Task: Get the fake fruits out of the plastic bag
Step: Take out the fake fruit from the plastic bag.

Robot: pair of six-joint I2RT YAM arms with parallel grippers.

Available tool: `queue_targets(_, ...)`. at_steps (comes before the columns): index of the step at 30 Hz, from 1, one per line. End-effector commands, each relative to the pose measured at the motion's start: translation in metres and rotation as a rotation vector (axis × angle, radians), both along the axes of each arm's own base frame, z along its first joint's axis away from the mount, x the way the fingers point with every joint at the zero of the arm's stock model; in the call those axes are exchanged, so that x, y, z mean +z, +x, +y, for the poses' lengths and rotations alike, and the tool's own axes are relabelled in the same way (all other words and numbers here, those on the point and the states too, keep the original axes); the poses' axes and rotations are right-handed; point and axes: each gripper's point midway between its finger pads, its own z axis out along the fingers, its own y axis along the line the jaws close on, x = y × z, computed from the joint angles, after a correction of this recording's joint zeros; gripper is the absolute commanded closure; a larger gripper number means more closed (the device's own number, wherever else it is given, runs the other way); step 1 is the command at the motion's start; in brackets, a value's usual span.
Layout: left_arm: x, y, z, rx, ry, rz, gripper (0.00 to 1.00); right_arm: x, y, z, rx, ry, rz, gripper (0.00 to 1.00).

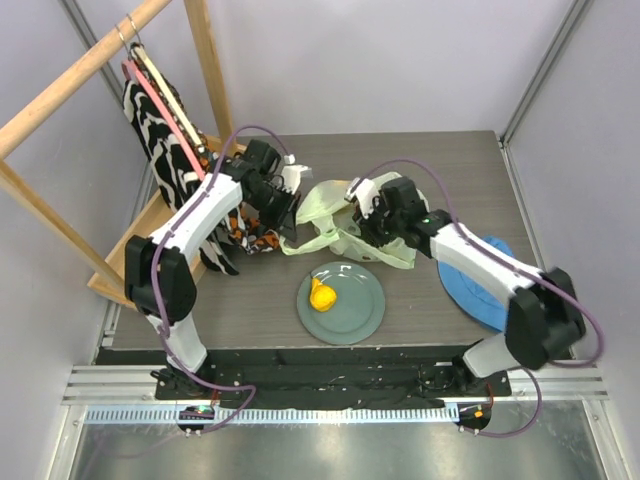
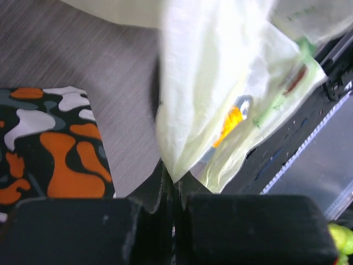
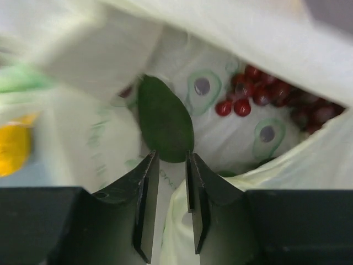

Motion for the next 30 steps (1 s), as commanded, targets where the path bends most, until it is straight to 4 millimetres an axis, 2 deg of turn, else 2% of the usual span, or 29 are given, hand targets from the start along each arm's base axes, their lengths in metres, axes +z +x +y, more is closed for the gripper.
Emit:
queue_targets(1,0.029,-0.036,0.022,-0.139,0.028,-0.088,1.0,-0.024,0.038,-0.029,-0.199,-0.042,-0.072,0.69)
queue_targets(2,0.026,-0.044,0.029,-0.149,0.055,-0.093,1.0,-0.037,0.035,-0.049,-0.245,-0.107,-0.081,0.69)
queue_targets(3,0.02,-0.048,0.035,-0.155,0.086,-0.088,1.0,-0.033,0.033,-0.06,-0.277,-0.111,-0.096,0.7)
queue_targets(4,0.014,-0.049,0.043,-0.156,0.13,-0.103,1.0,-0.037,0.028,-0.072,-0.305,-0.123,-0.084,0.7)
queue_targets(5,0.008,-0.052,0.047,-0.152,0.153,-0.103,1.0,-0.051,0.016,-0.083,-0.326,-0.144,-0.041,0.7)
queue_targets(6,-0.002,-0.061,0.053,-0.151,0.178,-0.082,1.0,-0.052,0.014,-0.094,-0.349,-0.142,-0.032,0.7)
queue_targets(7,-0.005,-0.062,0.057,-0.149,0.196,-0.089,1.0,-0.047,0.011,-0.095,-0.35,-0.13,-0.039,0.7)
queue_targets(9,-0.011,-0.068,0.062,-0.145,0.215,-0.084,1.0,-0.04,0.01,-0.088,-0.335,-0.076,-0.034,0.69)
queue_targets(10,-0.013,-0.068,0.065,-0.14,0.232,-0.09,1.0,-0.038,0.01,-0.078,-0.301,-0.041,-0.019,0.68)
queue_targets(12,-0.012,-0.068,0.066,-0.141,0.239,-0.099,1.0,-0.019,0.016,-0.052,-0.241,0.067,-0.004,0.68)
queue_targets(14,-0.011,-0.065,0.066,-0.127,0.244,-0.104,1.0,-0.009,0.027,-0.031,-0.197,0.134,0.023,0.68)
queue_targets(15,-0.009,-0.061,0.063,-0.12,0.234,-0.11,1.0,-0.008,0.025,-0.016,-0.156,0.178,0.061,0.68)
queue_targets(16,-0.006,-0.059,0.058,-0.118,0.211,-0.11,1.0,-0.006,0.033,-0.006,-0.137,0.193,0.076,0.68)
queue_targets(18,0.0,-0.052,0.051,-0.096,0.183,-0.111,1.0,-0.008,0.036,0.008,-0.101,0.201,0.101,0.68)
queue_targets(19,0.006,-0.046,0.044,-0.091,0.162,-0.121,1.0,-0.002,0.039,0.018,-0.084,0.205,0.09,0.68)
queue_targets(20,0.01,-0.044,0.039,-0.087,0.136,-0.113,1.0,-0.01,0.04,0.023,-0.075,0.197,0.109,0.68)
queue_targets(22,0.02,-0.036,0.025,-0.064,0.08,-0.101,1.0,-0.007,0.043,0.034,-0.054,0.201,0.107,0.68)
queue_targets(25,0.03,-0.037,0.008,-0.071,-0.006,-0.054,1.0,-0.009,0.047,0.042,-0.057,0.194,0.106,0.67)
queue_targets(27,0.034,-0.036,0.005,-0.068,-0.025,-0.055,1.0,-0.008,0.045,0.046,-0.054,0.191,0.109,0.6)
queue_targets(28,0.033,-0.036,0.005,-0.072,-0.023,-0.052,1.0,-0.01,0.04,0.048,-0.039,0.192,0.133,0.52)
queue_targets(29,0.029,-0.037,0.007,-0.072,-0.015,-0.044,1.0,-0.013,0.035,0.05,-0.019,0.185,0.149,0.34)
queue_targets(30,0.026,-0.04,0.007,-0.077,-0.012,-0.034,1.0,-0.016,0.029,0.051,0.004,0.177,0.163,0.27)
